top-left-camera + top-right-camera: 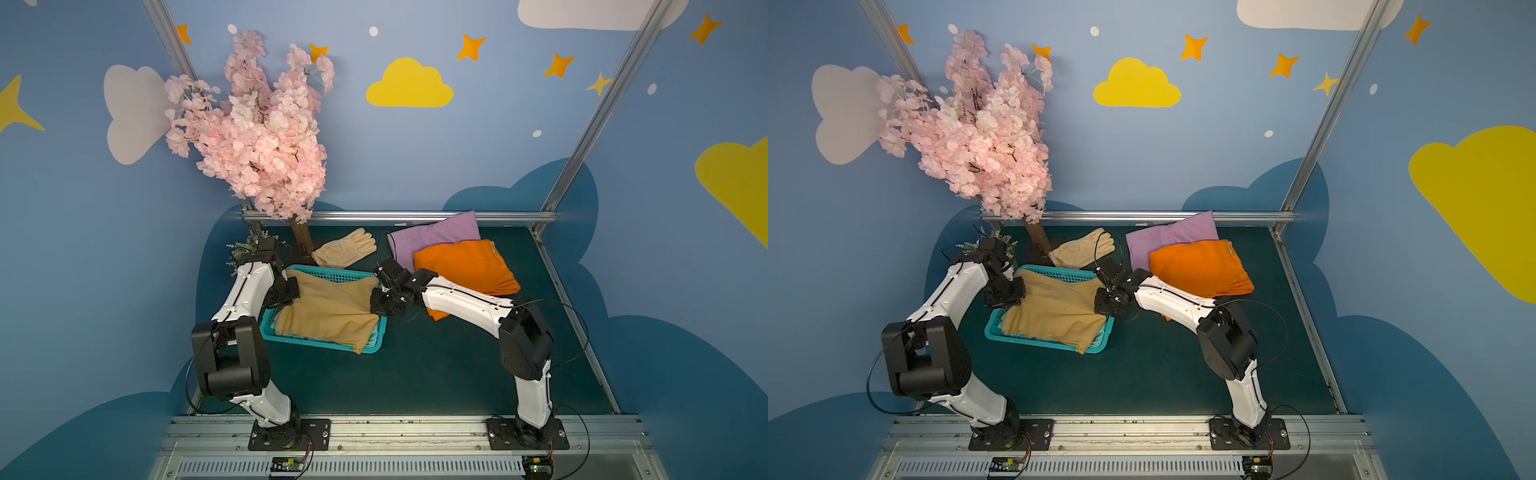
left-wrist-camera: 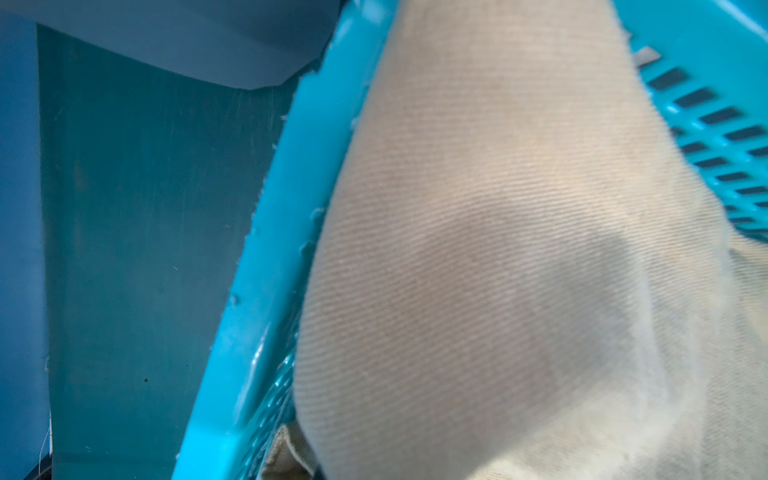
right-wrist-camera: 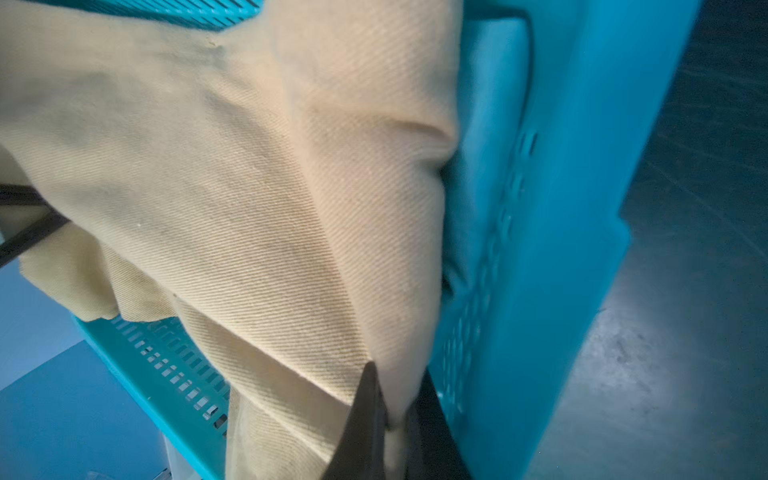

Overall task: Put the folded long pants in the basket
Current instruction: Place the long pant in the basket.

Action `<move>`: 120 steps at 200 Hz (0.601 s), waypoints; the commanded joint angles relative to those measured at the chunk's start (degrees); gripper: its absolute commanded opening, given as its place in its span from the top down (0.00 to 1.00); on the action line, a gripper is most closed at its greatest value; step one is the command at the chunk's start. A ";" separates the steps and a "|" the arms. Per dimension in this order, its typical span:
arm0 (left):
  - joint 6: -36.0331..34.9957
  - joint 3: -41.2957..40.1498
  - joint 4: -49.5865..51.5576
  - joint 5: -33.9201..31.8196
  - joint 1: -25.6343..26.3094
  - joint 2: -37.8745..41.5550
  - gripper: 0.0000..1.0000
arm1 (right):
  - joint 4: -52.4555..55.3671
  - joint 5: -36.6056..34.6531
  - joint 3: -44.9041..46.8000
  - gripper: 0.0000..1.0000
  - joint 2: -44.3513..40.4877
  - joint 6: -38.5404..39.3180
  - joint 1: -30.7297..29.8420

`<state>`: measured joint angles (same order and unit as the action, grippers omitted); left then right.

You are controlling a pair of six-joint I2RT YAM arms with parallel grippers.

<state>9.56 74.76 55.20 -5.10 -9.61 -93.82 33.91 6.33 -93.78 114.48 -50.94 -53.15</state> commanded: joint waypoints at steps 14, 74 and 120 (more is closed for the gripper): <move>1.95 0.91 -0.30 -3.03 -1.20 -0.70 0.93 | 4.93 -1.76 -1.39 1.00 1.46 1.91 -0.16; 3.43 2.75 4.03 2.21 -1.20 7.93 0.34 | 6.40 -1.28 -3.52 0.41 -2.60 7.43 -0.14; 4.10 -2.65 2.30 17.49 -0.44 17.97 0.58 | 6.34 0.18 -5.65 0.42 -2.63 8.65 4.96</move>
<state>13.13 75.37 57.52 0.80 -10.63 -80.05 37.45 6.11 -97.03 112.68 -43.81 -51.96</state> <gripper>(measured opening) 0.478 0.585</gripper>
